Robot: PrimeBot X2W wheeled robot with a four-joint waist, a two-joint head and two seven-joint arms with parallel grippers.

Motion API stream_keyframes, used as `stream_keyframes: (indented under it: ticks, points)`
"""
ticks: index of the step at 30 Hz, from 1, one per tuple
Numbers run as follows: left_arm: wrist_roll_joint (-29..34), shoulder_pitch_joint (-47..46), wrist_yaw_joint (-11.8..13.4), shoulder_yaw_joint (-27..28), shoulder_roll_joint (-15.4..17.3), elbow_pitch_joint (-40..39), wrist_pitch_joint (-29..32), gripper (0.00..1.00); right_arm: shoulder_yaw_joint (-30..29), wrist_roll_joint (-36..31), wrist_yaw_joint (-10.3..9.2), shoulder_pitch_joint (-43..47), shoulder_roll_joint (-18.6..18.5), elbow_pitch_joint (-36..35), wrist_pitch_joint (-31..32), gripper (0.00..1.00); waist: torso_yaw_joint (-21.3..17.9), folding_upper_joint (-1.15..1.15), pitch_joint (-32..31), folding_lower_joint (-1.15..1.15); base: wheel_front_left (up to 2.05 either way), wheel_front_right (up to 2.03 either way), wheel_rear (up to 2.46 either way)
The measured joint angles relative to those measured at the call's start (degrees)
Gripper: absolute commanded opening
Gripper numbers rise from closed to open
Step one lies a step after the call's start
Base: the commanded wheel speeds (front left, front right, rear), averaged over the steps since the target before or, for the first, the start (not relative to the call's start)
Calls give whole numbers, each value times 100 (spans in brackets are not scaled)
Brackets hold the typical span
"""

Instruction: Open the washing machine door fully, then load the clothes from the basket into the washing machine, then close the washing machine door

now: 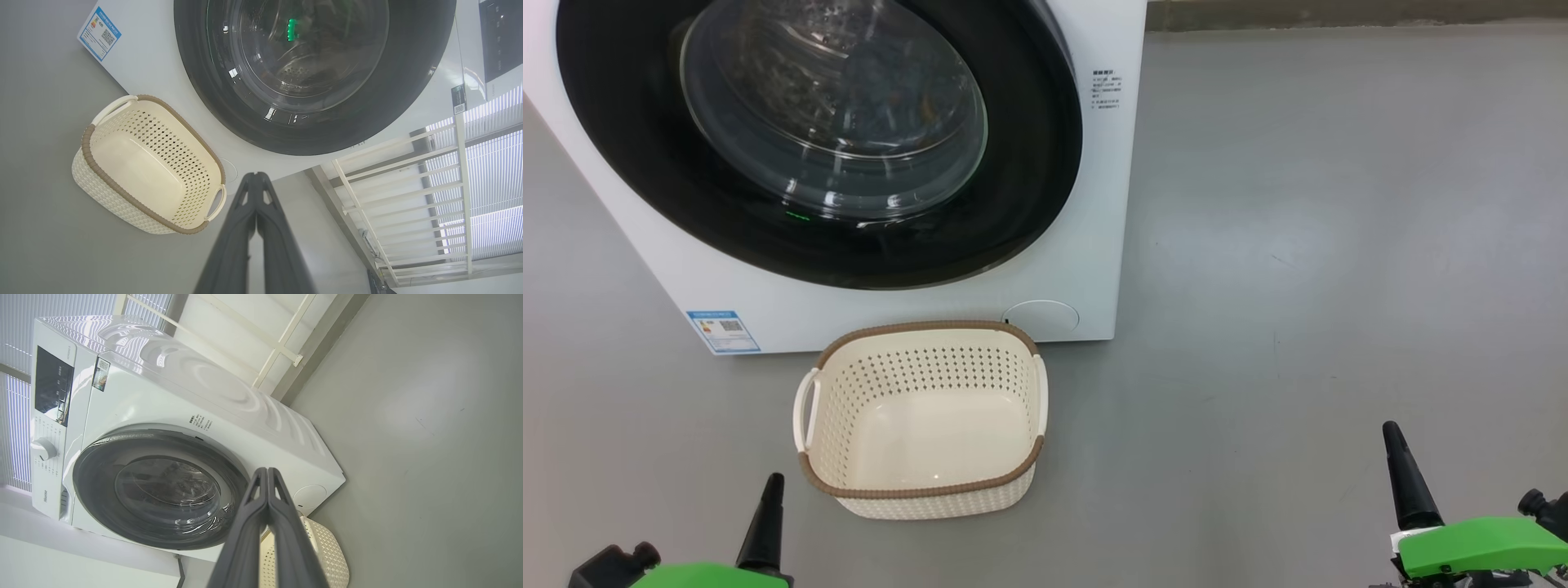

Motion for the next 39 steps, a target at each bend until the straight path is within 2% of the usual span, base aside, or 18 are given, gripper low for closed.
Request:
stream_keyframes:
  ticks: [39]
  points:
    - [-2137,-146,0,437,-96,75,642,0,8,2522,-43,-88,-9,97,665,0,-176,0,-52,0,0,0,0]
